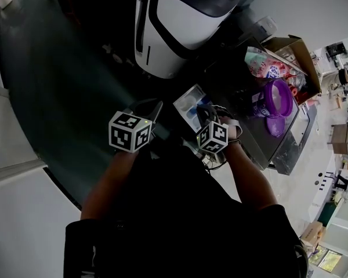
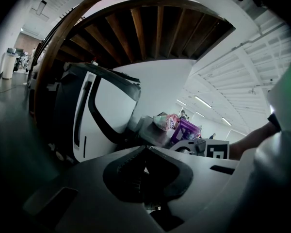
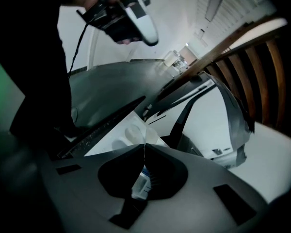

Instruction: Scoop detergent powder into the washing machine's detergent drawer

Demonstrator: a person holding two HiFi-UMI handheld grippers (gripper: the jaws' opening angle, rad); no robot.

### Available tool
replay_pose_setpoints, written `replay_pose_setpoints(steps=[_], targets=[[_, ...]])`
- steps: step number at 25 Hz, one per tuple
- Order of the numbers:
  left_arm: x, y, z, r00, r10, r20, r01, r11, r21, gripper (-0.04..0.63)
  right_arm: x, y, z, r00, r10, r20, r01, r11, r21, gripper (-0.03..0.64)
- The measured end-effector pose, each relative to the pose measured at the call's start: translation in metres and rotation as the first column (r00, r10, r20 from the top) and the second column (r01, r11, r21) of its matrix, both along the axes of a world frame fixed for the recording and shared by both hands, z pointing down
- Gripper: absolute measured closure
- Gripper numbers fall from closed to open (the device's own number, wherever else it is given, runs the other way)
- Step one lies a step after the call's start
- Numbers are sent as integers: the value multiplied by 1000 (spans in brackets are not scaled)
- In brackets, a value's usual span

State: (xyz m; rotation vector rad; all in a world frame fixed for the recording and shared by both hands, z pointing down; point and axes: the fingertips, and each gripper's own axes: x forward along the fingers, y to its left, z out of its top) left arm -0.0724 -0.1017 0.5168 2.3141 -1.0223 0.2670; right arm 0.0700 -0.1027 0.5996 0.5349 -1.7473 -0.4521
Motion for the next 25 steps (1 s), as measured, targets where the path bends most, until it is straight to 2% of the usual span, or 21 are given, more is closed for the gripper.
replay_pose_setpoints(steps=[2, 3, 4, 5, 7, 8, 9, 11, 13, 16, 18, 22, 25], targets=[[1, -1, 0, 1000, 4, -2, -4, 1000, -1, 588, 3, -6, -5, 985, 118, 126, -109, 991, -76, 598], [1, -2, 0, 1000, 6, -5, -6, 1000, -2, 588, 5, -9, -9, 960, 196, 202, -172, 976, -134, 598], [2, -3, -1, 1000, 8, -8, -8, 1000, -4, 588, 8, -13, -14, 918, 281, 279, -229, 952, -205, 598], [2, -4, -1, 1000, 10, -12, -10, 1000, -5, 588, 11, -16, -18, 856, 373, 357, -278, 916, -290, 598], [3, -5, -2, 1000, 14, -17, -15, 1000, -5, 588, 17, -21, -29, 673, 555, 489, -336, 818, -467, 598], [3, -6, -2, 1000, 18, -19, -18, 1000, -4, 588, 21, -24, -36, 579, 622, 527, -346, 773, -532, 598], [4, -7, -3, 1000, 23, -22, -23, 1000, -4, 588, 26, -26, -41, 502, 668, 549, -351, 738, -576, 598], [5, -8, -4, 999, 32, -32, -32, 999, -10, 588, 33, -27, -53, 377, 722, 581, -341, 691, -637, 598], [6, -9, -5, 998, 41, -48, -42, 999, -21, 588, 34, -25, -65, 257, 752, 607, -297, 659, -691, 598], [12, -7, -8, 996, 68, -64, -70, 997, -30, 588, 35, -20, -83, 99, 773, 626, -220, 631, -744, 598], [16, -7, -12, 994, 90, -70, -92, 995, -28, 588, 35, -17, -94, 19, 773, 635, -172, 628, -759, 598], [23, -11, -20, 992, 112, -62, -113, 994, -12, 588, 41, -11, -112, -99, 755, 648, -108, 639, -761, 598], [34, -11, -25, 990, 131, -45, -131, 991, -11, 588, 52, -6, -131, -181, 730, 659, -60, 661, -748, 598]])
